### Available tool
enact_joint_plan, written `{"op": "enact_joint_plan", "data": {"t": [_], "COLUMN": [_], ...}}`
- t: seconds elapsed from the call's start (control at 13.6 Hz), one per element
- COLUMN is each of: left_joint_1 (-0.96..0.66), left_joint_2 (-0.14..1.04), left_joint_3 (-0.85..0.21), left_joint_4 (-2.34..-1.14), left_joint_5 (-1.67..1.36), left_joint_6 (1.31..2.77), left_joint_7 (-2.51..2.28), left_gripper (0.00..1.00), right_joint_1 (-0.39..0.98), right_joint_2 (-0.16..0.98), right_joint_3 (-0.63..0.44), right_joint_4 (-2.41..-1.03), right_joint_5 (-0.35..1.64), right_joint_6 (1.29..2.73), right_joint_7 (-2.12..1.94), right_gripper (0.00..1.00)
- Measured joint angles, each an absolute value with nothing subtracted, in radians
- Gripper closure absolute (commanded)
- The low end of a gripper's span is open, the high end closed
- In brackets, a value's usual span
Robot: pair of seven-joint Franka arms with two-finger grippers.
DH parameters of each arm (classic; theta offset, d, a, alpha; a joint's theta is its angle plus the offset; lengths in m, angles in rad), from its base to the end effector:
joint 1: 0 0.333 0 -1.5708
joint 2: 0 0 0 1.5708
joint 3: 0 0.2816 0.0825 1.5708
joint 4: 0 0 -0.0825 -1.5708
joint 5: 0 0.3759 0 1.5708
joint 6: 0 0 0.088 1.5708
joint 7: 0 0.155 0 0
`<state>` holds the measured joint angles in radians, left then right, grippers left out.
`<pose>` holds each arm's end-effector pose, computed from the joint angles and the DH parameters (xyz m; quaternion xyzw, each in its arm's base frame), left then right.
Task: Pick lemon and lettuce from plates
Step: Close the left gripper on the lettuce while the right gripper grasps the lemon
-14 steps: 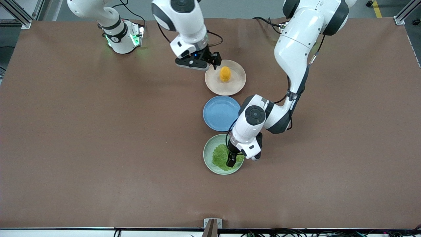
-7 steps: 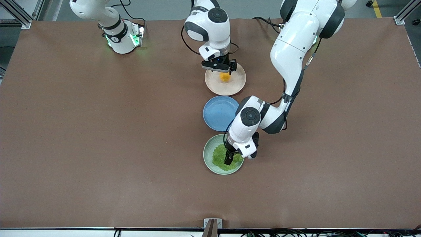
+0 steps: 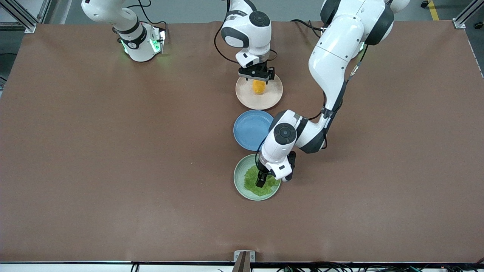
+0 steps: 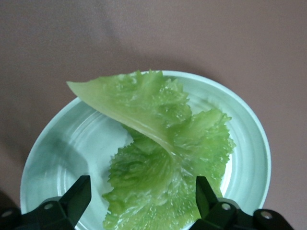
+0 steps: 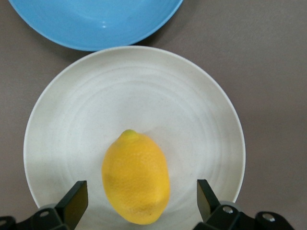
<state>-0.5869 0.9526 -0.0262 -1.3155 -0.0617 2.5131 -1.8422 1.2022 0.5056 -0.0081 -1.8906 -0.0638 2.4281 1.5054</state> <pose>0.6078 -0.4247 0.1220 0.7933 0.5957 0.0119 0.1254 0.2291 0.5730 0.1671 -0.9910 0.1309 -0.0261 0.0104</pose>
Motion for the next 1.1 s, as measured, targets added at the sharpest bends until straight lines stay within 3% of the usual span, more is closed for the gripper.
{"op": "enact_joint_plan", "data": {"t": [0.29, 0.74, 0.88, 1.1], "left_joint_1": [-0.594, -0.599, -0.600, -0.600], "left_joint_2": [0.953, 0.956, 0.956, 0.956], "left_joint_3": [-0.026, -0.026, -0.026, -0.026], "left_joint_4": [-1.315, -1.316, -1.315, -1.309], "left_joint_5": [-0.062, -0.062, -0.062, -0.062], "left_joint_6": [2.513, 2.513, 2.513, 2.513], "left_joint_7": [-1.841, -1.839, -1.838, -1.838], "left_gripper": [0.21, 0.57, 0.70, 0.83], "right_joint_1": [1.209, 1.209, 1.210, 1.212], "right_joint_2": [0.563, 0.587, 0.595, 0.598], "right_joint_3": [-0.010, -0.015, -0.015, -0.016], "right_joint_4": [-1.847, -1.832, -1.832, -1.828], "right_joint_5": [-0.073, -0.103, -0.104, -0.104], "right_joint_6": [2.428, 2.427, 2.427, 2.423], "right_joint_7": [1.519, 1.522, 1.522, 1.522], "right_gripper": [0.03, 0.09, 0.28, 0.85]}}
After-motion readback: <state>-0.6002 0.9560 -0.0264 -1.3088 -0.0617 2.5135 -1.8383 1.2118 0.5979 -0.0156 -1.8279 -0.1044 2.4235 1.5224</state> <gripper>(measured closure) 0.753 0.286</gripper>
